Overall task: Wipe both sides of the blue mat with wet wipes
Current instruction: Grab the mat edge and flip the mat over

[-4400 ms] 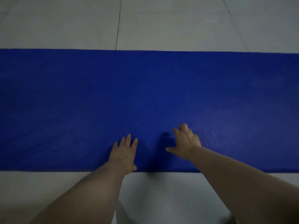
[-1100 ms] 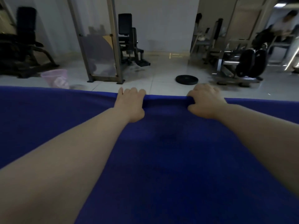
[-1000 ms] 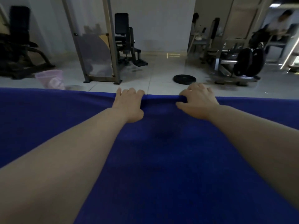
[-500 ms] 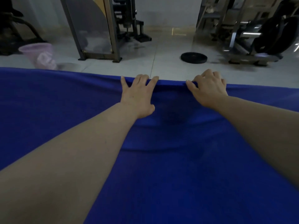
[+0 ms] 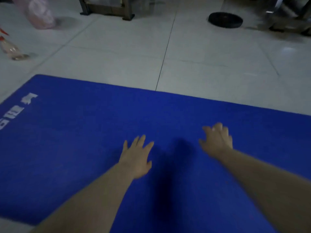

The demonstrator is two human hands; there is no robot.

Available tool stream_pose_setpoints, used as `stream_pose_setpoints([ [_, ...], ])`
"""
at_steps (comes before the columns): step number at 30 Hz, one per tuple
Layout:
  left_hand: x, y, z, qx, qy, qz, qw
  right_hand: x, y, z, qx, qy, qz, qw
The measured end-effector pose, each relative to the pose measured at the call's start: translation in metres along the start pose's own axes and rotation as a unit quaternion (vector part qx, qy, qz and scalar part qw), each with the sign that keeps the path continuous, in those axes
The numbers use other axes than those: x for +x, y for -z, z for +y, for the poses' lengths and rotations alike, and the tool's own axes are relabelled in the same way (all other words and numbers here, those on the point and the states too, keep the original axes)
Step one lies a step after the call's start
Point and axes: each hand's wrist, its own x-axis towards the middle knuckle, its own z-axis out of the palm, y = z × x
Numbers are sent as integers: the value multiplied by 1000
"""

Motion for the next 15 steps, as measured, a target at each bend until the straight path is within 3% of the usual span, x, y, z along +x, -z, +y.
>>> stream_pose_setpoints([
  [3, -28, -62, -12, -16, 19, -72, 997, -71, -75, 0, -8, 18, -70, 997],
  [6, -42, -83, -19, -23, 5, -62, 998, -119, -116, -1, -3, -5, -108, 994],
  [12, -52, -90, -12, -9, -40, -13, 999, -126, -124, 6, 3, 7, -113, 994],
  [15, -67, -102, -4, -6, -126, -37, 991, -128, -115, 2, 2, 9, -129, 992],
])
